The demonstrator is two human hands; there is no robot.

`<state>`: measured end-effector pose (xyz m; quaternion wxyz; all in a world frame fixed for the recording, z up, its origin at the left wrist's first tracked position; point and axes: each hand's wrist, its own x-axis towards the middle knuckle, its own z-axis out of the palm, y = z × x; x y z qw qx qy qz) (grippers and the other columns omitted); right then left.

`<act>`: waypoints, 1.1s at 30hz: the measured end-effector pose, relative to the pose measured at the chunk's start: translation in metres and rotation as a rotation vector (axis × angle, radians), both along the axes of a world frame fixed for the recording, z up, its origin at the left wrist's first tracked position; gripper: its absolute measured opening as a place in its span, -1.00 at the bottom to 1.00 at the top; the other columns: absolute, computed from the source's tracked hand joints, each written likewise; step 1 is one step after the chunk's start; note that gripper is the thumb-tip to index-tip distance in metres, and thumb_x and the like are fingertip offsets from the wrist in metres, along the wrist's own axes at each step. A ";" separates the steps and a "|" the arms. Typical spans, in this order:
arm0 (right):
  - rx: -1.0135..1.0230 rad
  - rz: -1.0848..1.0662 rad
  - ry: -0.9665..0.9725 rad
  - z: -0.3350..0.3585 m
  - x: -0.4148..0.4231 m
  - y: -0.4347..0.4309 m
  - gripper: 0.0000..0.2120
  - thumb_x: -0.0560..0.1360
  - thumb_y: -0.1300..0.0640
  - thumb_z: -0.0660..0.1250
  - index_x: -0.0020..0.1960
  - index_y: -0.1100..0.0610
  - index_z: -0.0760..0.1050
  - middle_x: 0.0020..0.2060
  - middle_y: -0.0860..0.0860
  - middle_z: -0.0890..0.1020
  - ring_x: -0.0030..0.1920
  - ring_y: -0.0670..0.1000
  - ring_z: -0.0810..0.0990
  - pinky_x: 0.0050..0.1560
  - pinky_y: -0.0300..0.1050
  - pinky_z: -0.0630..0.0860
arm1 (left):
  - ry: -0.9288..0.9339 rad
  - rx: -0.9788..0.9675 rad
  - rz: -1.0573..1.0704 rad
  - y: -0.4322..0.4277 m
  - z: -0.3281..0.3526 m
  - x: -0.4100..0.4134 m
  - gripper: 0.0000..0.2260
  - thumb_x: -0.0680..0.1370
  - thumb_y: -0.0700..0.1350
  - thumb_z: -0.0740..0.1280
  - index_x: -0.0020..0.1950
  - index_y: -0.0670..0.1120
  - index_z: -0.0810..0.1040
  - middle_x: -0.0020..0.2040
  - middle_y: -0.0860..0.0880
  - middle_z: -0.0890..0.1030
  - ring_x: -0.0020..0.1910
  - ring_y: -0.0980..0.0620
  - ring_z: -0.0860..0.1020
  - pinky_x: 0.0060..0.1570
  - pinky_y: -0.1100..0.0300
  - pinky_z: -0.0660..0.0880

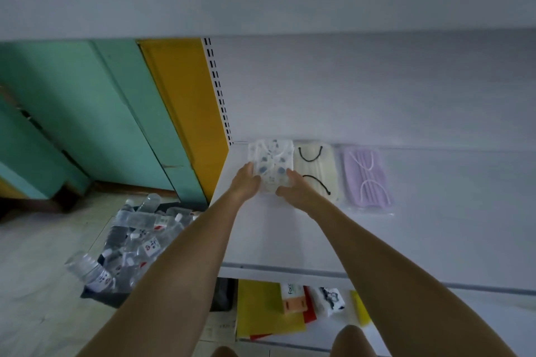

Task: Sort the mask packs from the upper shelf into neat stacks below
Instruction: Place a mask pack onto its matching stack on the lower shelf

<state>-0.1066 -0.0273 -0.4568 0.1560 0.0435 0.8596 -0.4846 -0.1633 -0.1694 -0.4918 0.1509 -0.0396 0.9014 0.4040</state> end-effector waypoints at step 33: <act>0.334 0.685 0.511 0.189 0.277 -0.008 -0.39 0.53 -0.23 -0.04 0.46 0.07 0.23 0.41 -0.01 0.35 0.40 -0.02 0.30 0.37 -0.27 0.15 | 0.616 -0.235 0.022 -0.076 0.234 0.328 -0.68 0.62 -0.08 0.18 0.37 -0.08 0.44 0.28 -0.02 0.54 0.19 0.12 0.51 0.14 0.32 0.40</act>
